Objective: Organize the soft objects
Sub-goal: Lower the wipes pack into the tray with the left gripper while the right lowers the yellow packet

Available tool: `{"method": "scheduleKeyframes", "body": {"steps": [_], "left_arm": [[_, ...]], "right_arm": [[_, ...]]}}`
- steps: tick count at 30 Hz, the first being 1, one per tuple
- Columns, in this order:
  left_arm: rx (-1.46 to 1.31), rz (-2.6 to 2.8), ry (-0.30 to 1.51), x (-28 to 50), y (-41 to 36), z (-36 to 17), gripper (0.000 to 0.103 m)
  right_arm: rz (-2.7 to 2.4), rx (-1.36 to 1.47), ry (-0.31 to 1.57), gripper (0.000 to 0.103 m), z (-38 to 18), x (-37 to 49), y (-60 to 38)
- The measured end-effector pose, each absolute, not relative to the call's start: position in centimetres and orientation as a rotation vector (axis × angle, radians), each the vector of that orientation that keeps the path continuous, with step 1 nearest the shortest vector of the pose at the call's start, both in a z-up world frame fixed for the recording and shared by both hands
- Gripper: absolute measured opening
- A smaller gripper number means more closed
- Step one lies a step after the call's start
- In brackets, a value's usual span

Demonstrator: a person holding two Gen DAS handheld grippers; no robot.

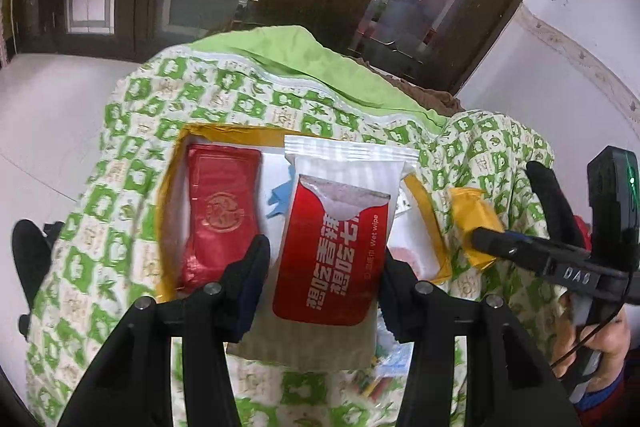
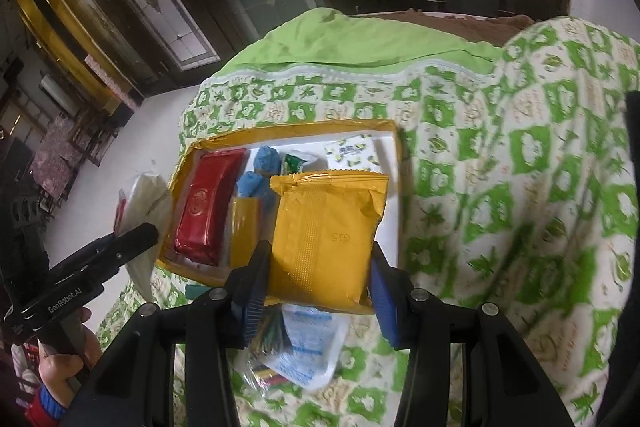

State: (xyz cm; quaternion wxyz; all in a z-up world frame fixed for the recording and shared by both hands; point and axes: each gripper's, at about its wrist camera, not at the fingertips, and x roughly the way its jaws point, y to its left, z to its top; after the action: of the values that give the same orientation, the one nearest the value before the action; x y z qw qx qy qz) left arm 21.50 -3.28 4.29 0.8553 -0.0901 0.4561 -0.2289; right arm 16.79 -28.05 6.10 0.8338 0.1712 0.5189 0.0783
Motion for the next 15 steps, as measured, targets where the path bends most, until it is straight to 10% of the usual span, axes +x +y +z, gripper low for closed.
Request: {"method": "scheduleKeyframes", "body": {"steps": [15], "left_arm": [[-0.290, -0.547, 1.059, 25.6, -9.1, 0.0, 0.049]], "right_arm": [[0.202, 0.438, 1.137, 0.050, 1.8, 20.6, -29.1]]}}
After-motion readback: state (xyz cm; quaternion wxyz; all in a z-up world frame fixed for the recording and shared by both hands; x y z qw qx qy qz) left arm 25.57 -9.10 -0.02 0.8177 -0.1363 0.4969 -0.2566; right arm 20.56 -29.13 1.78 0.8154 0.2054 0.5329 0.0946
